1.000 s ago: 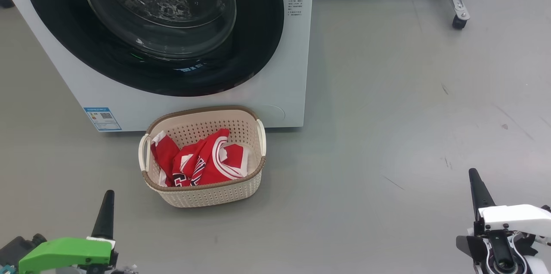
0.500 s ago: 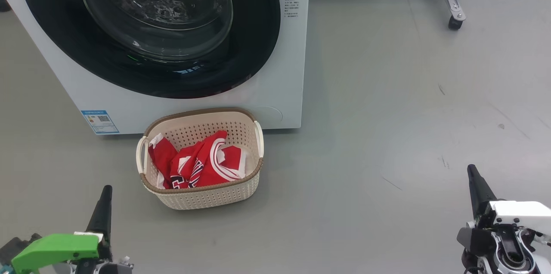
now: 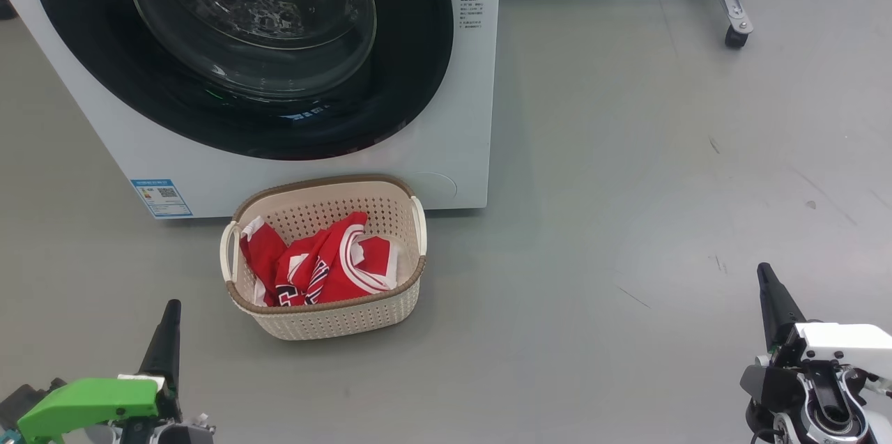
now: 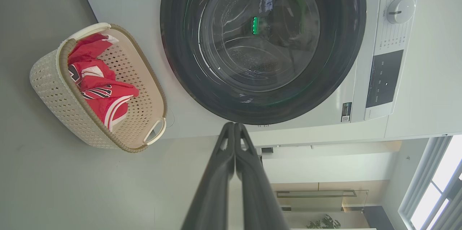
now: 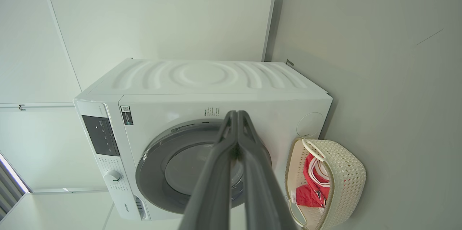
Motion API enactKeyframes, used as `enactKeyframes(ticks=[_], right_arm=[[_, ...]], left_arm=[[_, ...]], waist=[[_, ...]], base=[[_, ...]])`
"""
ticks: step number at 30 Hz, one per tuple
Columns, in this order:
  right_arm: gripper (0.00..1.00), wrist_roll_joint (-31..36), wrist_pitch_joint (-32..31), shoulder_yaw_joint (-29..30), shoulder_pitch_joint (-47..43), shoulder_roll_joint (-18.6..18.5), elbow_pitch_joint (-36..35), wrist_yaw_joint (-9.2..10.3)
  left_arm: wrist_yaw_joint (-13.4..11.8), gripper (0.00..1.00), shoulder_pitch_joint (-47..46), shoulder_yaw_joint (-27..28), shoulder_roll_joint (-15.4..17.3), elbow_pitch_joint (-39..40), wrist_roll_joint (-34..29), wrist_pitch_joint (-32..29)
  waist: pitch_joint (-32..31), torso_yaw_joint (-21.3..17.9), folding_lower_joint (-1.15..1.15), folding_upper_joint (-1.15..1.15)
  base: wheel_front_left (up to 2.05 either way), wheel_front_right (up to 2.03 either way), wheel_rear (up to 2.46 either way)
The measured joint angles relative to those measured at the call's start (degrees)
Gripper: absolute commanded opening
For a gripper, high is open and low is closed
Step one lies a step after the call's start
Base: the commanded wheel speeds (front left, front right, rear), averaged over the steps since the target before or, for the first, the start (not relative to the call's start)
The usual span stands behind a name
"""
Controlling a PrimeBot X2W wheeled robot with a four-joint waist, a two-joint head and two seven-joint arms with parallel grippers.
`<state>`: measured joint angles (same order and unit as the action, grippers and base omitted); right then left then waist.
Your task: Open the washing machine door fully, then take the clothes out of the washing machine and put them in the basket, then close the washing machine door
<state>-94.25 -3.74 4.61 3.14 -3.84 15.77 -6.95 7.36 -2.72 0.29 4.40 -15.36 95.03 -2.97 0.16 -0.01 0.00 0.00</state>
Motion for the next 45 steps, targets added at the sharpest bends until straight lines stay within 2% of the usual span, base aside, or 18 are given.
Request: enactKeyframes(ticks=[45], right_arm=[[0.00,0.00,-0.08,0.20,0.02,0.00,0.32,0.00]], left_arm=[[0.01,0.00,-0.28,0.31,-0.01,-0.54,0.00,-0.08]], waist=[[-0.02,0.01,0.00,0.00]], base=[[0.00,0.00,0.00]])
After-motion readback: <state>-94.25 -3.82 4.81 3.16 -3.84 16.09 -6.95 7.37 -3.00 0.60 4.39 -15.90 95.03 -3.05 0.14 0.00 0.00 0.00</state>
